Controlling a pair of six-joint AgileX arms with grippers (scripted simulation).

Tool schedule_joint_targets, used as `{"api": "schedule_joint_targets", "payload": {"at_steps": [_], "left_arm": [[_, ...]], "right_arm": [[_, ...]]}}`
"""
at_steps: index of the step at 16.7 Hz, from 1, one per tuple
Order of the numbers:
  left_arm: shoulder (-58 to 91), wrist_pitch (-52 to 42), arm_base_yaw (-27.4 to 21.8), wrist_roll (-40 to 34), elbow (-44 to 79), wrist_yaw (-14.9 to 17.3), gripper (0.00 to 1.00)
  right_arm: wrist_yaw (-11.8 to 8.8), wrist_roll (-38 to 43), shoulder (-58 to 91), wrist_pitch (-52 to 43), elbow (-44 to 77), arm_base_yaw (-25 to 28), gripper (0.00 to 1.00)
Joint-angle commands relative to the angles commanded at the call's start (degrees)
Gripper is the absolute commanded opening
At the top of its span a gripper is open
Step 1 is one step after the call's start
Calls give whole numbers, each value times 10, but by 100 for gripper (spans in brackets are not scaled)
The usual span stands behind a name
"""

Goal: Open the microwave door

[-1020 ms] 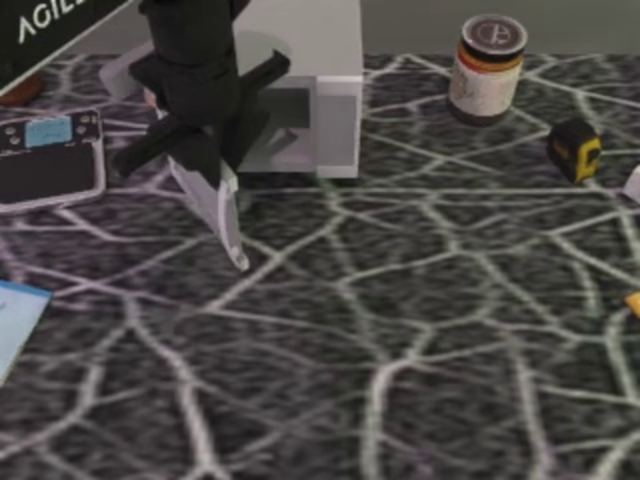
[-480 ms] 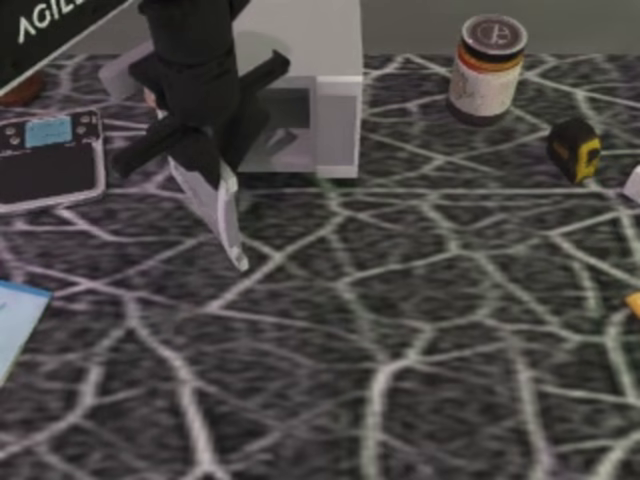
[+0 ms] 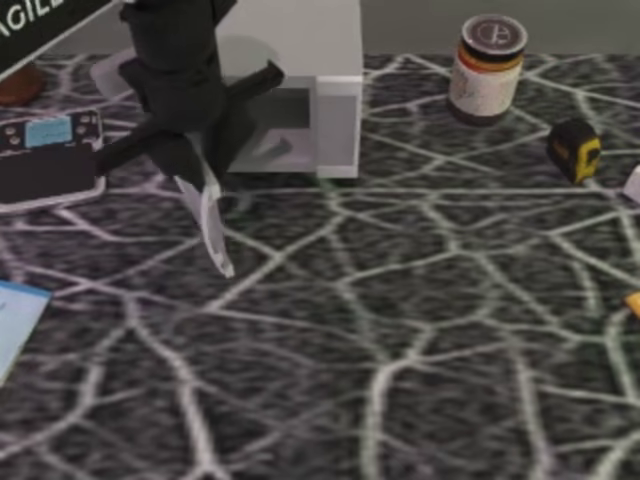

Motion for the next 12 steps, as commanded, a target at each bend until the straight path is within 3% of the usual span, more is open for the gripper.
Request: {"api": "schedule_joint_targets", "payload": {"at_steps": [3,12], "left_arm": [[-15,8,9,41,-26,1,0],[-16,9,9,43,-28,1,0]], "right_arm": [[0,0,0,0,0,0,100],[0,0,0,0,0,0,100]]}}
